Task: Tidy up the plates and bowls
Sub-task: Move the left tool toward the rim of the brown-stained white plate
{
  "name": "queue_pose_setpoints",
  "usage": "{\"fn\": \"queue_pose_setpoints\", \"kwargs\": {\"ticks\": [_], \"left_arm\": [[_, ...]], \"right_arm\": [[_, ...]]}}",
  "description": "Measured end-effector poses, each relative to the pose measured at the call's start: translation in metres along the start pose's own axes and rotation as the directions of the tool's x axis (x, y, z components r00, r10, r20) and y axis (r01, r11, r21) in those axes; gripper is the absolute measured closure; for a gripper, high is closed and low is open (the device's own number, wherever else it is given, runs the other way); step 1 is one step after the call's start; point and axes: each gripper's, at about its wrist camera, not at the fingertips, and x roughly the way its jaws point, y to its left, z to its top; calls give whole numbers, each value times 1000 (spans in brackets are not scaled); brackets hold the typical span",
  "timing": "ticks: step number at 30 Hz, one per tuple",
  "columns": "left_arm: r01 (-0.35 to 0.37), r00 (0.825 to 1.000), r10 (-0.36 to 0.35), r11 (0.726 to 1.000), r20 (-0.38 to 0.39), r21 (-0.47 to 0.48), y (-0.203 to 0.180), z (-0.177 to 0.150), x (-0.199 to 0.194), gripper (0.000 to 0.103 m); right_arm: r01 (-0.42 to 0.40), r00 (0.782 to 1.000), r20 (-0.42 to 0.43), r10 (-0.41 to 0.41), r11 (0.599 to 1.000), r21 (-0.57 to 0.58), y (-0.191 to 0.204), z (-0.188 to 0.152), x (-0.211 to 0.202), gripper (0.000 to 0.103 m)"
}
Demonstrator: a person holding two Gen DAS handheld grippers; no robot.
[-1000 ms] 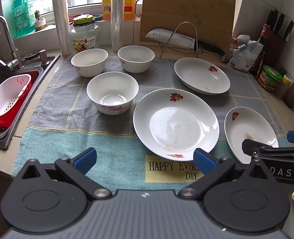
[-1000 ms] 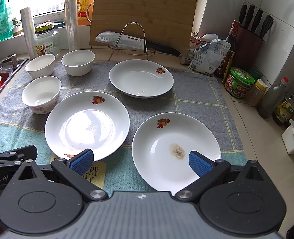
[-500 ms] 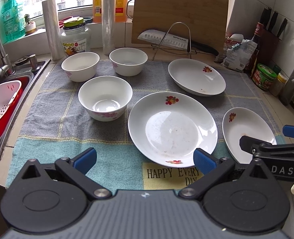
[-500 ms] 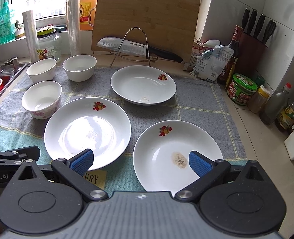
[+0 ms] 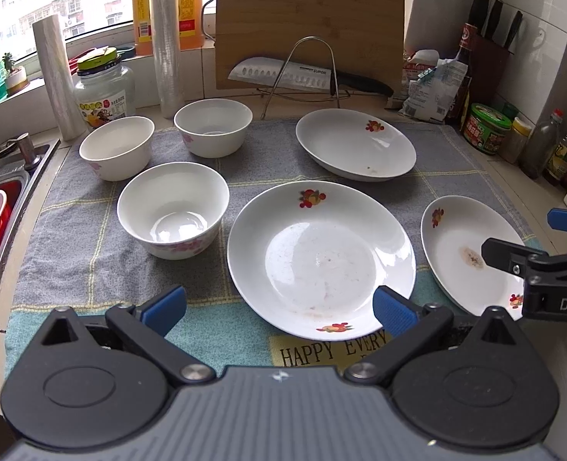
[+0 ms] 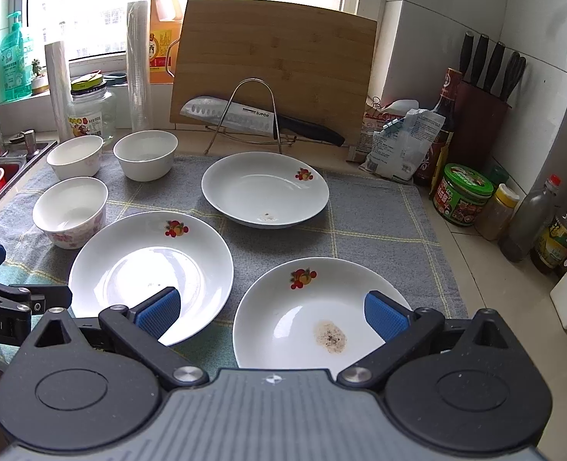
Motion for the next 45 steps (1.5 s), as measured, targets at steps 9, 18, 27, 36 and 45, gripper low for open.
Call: {"fn": "queue_pose_setpoints", "kwargs": {"ticks": [9,18,27,36,45], "left_arm": [[119,993,-120,991,9,67,-3,1,21,1],[196,981,-194,974,-28,111,-20,4,36,1],[211,977,-204,969,-62,133,-43,6,43,1],[218,975,-207,963,-81,159,-78,21,51,1],[238,970,-224,956,-100,170,-126,44,68,1]], "right_arm": [[91,994,-75,-84,990,106,-30,-46,11,0],[80,988,-144,-60,987,139,-42,-80,18,0],[28,982,-189,-9,995,96,-50,-91,52,0],[-94,981,-170,99,995,37,-68,-92,71,0],[-212,970,-135,201,974,-74,-82,-95,75,0]]}}
